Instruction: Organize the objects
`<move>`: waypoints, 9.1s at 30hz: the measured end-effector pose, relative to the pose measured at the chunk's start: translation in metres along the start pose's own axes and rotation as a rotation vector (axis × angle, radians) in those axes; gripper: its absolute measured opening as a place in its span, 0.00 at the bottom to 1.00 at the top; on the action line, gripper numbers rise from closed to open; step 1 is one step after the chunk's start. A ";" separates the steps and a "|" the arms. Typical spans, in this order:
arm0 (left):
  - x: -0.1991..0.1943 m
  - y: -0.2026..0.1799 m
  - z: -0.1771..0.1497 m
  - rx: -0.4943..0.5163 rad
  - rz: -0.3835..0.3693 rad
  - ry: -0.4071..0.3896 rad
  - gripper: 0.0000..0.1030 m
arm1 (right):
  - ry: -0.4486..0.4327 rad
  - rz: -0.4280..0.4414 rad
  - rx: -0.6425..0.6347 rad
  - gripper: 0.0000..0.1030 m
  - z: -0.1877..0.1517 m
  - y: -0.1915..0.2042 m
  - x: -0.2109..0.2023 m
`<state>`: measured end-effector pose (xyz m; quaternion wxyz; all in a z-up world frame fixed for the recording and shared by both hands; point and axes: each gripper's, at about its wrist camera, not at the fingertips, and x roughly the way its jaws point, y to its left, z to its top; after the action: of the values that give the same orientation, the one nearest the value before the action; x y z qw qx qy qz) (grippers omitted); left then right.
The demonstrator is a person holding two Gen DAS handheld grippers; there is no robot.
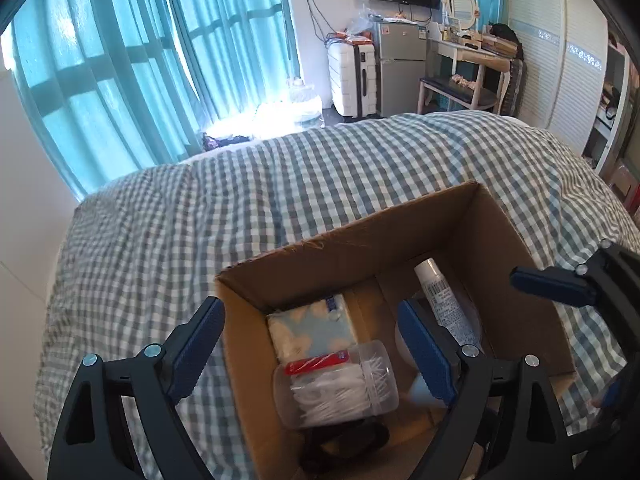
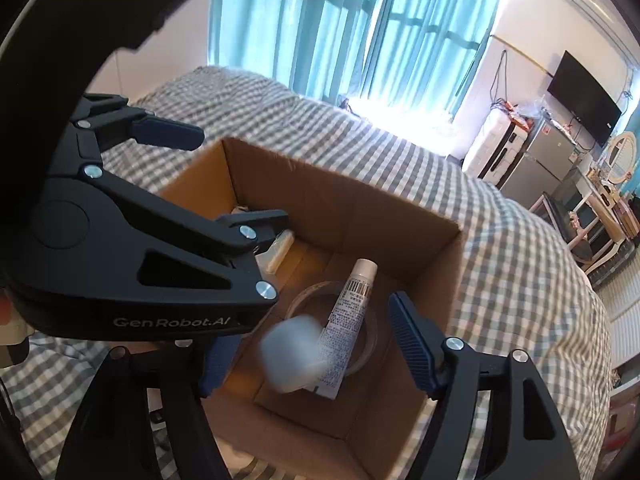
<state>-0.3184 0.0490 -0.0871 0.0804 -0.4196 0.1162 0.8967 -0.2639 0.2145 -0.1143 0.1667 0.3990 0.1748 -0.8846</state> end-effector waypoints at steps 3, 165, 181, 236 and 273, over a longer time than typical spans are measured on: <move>-0.022 0.004 0.004 -0.013 0.035 -0.022 0.89 | -0.026 -0.007 0.008 0.76 0.004 -0.006 -0.021; -0.213 -0.014 -0.152 -0.233 -0.126 -0.157 0.59 | -0.146 -0.005 0.171 0.60 -0.103 0.050 -0.212; -0.155 0.013 -0.061 -0.154 -0.085 -0.164 0.59 | -0.170 -0.006 0.214 0.60 -0.018 -0.015 -0.168; -0.028 0.019 -0.010 -0.016 -0.181 -0.115 0.95 | -0.062 -0.007 0.249 0.80 0.042 -0.055 -0.012; -0.296 0.012 -0.083 -0.189 0.037 -0.438 1.00 | -0.443 -0.200 0.298 0.98 -0.041 -0.007 -0.317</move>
<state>-0.0721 0.0004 0.0912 0.0475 -0.2187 0.0190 0.9745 -0.0419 0.2881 0.1039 0.0523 0.1967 0.0406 -0.9782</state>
